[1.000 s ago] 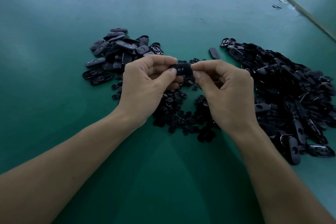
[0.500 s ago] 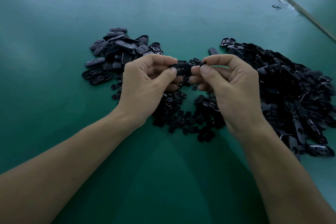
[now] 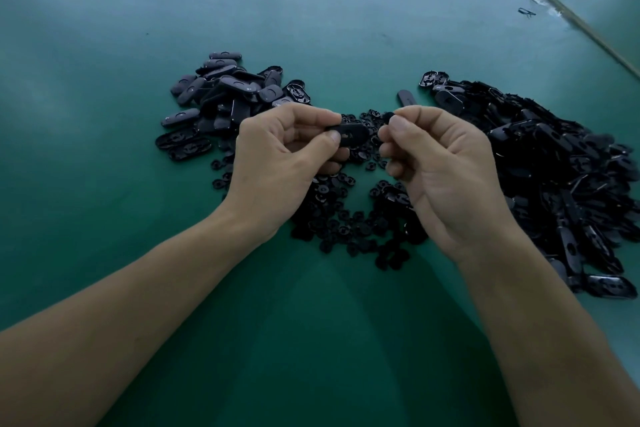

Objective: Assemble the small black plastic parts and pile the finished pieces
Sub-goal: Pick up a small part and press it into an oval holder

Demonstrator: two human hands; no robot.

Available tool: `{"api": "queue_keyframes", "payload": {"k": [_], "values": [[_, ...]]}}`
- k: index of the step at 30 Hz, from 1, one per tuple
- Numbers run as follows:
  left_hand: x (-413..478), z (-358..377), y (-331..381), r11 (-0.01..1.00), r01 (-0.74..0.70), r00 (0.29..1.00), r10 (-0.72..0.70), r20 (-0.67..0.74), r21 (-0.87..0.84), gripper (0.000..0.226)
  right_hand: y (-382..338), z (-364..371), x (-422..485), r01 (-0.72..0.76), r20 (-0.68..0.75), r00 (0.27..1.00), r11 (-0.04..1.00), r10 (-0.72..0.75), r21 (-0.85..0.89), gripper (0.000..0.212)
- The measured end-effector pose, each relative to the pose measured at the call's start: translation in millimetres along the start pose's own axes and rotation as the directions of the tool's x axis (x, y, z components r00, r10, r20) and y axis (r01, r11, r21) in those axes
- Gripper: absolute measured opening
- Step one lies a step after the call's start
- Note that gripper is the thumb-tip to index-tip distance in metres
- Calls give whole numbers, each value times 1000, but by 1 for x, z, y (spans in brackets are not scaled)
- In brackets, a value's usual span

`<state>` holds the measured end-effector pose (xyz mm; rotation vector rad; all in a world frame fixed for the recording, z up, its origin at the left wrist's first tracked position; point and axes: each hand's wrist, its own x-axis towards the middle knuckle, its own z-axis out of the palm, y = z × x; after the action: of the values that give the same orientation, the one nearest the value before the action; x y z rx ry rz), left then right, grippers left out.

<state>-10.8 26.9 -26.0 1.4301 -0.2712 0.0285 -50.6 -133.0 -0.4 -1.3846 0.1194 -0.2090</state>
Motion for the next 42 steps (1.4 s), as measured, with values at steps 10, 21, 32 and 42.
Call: {"api": "queue_keyframes", "payload": {"k": [10, 21, 32, 42], "values": [[1, -1, -4, 1000, -15, 1000, 15, -1, 6, 15, 6, 0, 0, 158, -58, 980, 928, -189, -338, 19], [0, 1, -2, 999, -48, 998, 48, 45, 8, 21, 11, 4, -3, 299, 66, 946, 779, -317, -552, 20], [0, 0, 0, 985, -84, 987, 62, 147, 153, 36, 10, 7, -1, 182, -22, 979, 917, -203, -354, 18], [-4, 3, 2, 963, -191, 967, 151, 207, 191, 25, 2, 12, -5, 279, 16, 958, 922, -285, -269, 21]]}}
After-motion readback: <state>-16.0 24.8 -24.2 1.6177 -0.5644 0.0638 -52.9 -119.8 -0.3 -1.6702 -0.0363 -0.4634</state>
